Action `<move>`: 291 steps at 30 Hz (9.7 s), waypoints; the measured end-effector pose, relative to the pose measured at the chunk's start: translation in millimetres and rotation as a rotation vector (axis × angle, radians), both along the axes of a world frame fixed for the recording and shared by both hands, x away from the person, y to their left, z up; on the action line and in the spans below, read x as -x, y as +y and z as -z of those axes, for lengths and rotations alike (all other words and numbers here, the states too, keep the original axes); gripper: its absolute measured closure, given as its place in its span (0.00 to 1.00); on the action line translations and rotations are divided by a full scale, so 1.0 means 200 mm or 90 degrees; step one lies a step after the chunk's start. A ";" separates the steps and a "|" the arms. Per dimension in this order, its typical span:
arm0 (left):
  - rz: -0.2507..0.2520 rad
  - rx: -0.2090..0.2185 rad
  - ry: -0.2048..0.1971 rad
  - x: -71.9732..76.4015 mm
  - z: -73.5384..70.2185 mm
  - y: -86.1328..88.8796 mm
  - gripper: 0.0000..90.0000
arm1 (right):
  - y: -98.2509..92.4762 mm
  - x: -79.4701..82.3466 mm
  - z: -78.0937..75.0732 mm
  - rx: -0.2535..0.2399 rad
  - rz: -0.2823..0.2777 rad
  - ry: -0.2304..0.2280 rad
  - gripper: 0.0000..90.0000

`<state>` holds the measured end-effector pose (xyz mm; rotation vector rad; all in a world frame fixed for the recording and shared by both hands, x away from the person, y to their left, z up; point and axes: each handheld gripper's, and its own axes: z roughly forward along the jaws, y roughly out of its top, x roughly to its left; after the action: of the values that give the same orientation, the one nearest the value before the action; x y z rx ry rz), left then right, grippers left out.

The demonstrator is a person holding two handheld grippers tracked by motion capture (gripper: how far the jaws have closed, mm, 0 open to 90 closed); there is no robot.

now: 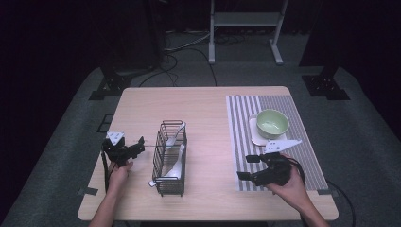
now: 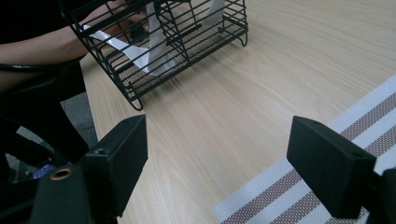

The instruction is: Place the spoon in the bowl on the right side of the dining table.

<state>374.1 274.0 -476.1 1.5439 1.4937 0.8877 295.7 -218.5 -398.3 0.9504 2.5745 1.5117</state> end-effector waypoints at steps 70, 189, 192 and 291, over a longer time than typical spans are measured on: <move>0.006 -0.007 -0.001 0.00 0.00 0.00 0.01 | 0.41 -0.14 -0.17 0.000 -0.112 0.045 0.22; 0.005 -0.006 0.000 0.00 0.00 0.00 0.01 | 0.84 -0.40 -0.25 0.008 -0.098 0.194 0.94; 0.005 -0.003 -0.001 0.00 0.00 0.00 0.01 | 0.84 -0.40 -0.26 0.009 -0.099 0.192 0.95; 0.006 -0.009 -0.002 0.00 0.00 -0.01 0.01 | 0.34 -0.41 -0.60 -0.194 -0.021 0.204 0.95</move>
<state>373.6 272.2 -476.2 1.5583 1.4794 0.8965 377.5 -150.4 -278.0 1.2825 2.6151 1.9483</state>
